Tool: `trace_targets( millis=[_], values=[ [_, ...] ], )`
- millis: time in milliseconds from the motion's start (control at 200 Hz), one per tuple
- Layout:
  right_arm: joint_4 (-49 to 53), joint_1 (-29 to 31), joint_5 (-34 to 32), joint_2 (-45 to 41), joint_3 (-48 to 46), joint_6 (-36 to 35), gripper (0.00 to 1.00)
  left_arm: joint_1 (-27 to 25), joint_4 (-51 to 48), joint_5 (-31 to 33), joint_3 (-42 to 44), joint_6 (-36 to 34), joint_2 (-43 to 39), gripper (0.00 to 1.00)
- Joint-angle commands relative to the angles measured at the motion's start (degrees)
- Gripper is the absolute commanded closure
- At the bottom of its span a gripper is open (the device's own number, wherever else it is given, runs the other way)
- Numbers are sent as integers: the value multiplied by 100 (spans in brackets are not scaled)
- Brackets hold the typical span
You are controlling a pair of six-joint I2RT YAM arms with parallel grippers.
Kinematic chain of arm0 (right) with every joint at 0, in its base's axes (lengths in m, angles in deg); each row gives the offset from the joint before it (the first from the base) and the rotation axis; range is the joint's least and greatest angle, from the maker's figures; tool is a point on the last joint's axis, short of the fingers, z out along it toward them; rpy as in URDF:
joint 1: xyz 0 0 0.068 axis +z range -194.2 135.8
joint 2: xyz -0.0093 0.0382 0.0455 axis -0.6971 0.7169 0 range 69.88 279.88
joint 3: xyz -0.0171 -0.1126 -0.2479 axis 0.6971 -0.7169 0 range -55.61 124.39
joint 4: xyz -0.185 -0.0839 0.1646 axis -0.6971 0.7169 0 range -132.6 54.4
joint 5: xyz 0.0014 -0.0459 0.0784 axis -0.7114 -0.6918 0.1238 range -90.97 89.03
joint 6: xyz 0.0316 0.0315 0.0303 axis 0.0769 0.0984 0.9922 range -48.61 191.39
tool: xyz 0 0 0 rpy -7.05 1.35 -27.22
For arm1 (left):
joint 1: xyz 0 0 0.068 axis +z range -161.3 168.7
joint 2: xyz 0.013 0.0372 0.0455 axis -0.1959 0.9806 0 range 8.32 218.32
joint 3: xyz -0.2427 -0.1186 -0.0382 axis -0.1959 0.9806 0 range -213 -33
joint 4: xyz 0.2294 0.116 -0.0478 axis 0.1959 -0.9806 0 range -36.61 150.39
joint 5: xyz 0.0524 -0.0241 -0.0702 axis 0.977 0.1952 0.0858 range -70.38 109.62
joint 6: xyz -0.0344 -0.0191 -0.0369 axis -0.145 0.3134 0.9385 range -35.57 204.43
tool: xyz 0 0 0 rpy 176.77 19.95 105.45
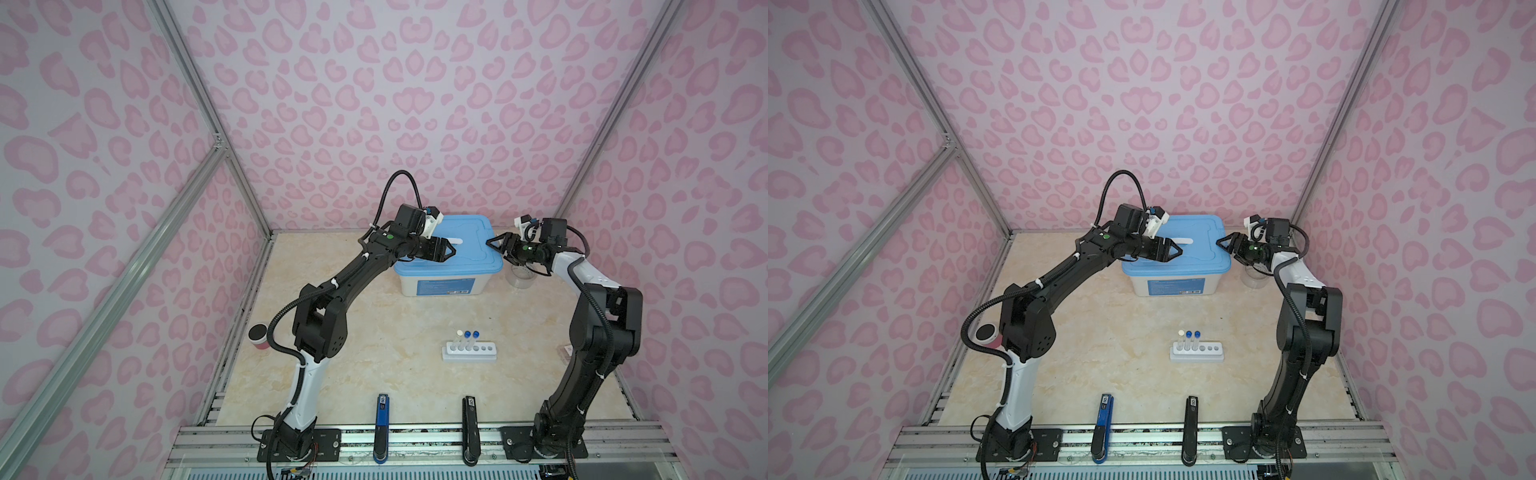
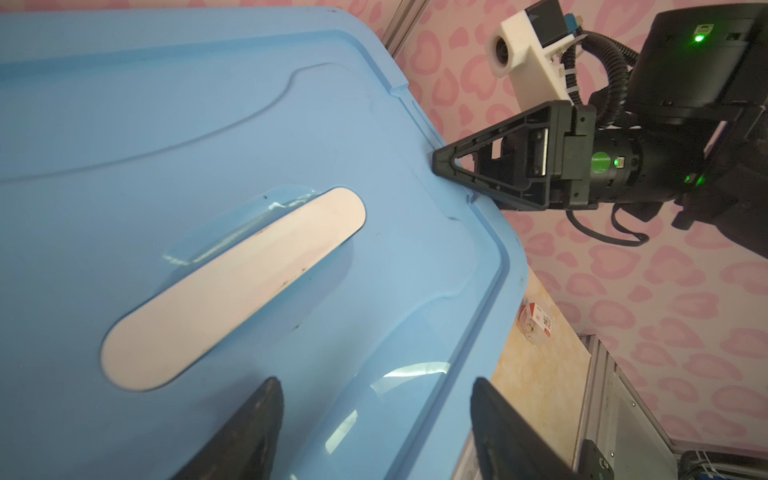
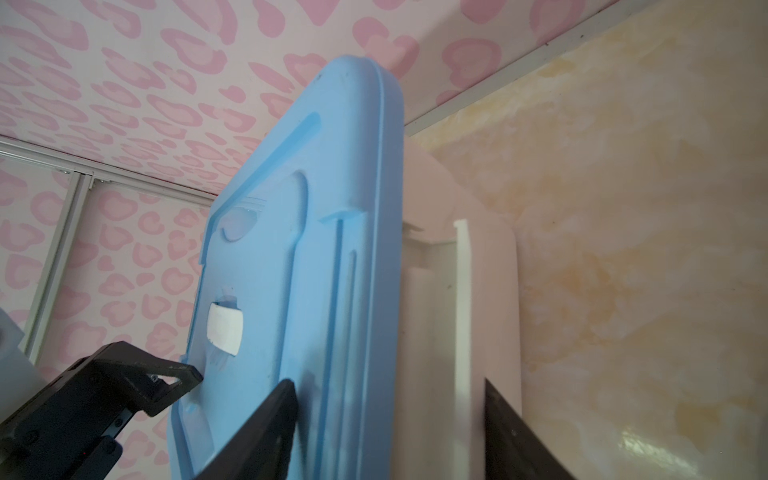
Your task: Organize the chemistry lab equipment
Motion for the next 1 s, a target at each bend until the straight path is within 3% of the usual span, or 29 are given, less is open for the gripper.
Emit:
trace_targets(
  millis=[0, 995],
  values=[
    [175, 15, -117, -11, 9, -106, 37, 1, 65, -69, 5, -11, 75, 26],
    [1598, 277, -977, -12, 823, -942, 46, 1, 92, -139, 80, -27, 61, 26]
  ],
)
